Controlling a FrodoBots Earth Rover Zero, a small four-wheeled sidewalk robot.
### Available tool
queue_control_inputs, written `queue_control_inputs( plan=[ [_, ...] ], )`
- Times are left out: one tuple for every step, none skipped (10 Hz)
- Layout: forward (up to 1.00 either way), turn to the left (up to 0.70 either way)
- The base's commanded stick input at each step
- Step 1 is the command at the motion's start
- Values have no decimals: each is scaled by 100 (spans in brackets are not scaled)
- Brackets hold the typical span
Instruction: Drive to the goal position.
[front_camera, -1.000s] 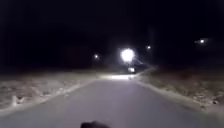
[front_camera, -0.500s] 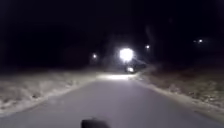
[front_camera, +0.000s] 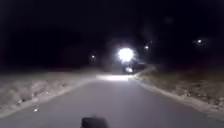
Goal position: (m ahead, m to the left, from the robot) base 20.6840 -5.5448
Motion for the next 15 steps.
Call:
queue_control_inputs(
  plan=[
    [100,-11],
    [100,0],
    [100,0],
    [100,0],
    [100,0],
    [100,0],
    [100,0],
    [100,0],
    [100,0],
    [100,0],
    [100,0],
    [100,1],
    [100,5],
    [100,23],
    [100,40]
  ],
)
